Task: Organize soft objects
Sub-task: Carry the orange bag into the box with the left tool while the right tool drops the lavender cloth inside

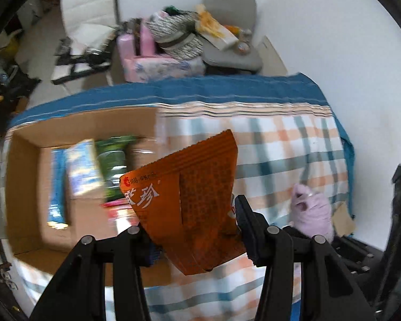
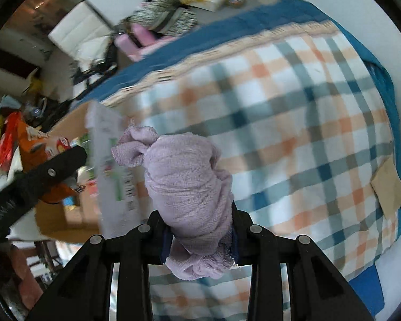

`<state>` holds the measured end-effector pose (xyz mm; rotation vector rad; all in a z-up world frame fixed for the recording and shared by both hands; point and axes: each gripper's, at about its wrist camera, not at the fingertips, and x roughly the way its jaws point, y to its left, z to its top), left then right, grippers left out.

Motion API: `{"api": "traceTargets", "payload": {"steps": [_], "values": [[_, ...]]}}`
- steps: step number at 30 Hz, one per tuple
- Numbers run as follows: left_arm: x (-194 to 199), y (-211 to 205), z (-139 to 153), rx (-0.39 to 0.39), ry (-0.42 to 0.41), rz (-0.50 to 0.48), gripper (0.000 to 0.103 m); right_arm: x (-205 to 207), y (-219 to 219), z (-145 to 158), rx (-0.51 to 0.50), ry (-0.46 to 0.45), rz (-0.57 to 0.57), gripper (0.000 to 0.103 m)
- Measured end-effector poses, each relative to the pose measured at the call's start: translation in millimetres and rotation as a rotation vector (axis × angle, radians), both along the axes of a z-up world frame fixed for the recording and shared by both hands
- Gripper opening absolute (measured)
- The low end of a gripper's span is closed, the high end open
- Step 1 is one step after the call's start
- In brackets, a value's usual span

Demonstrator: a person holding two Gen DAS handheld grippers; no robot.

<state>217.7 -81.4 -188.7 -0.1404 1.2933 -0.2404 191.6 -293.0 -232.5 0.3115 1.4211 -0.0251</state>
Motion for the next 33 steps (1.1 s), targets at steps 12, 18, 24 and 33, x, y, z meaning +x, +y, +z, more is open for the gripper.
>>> {"api": "traceTargets", "payload": {"steps": [12,18,24,33], "values": [[-24.6,139.2,18.7,0.093,-0.083,0.134,0.046,5.3,159.8,48.9,0.044,-0.079,0.208,0.035],[-18.5,200.2,2.0,0.134,-0.046,0.185,0.046,9.5,218.1,45.7,0.053,-0.071,0.259,0.036],[-5.7,247.6,-52.8,0.108,0.126,0.219,0.046,16.6,262.4,17.0,0.067,-0.020,0.269,0.036],[2.1,270.8,-135.4,0.030,0.383,0.240,0.046,29.3,292.0,-48.6,0.094,0.102,0.217,0.036]]}}
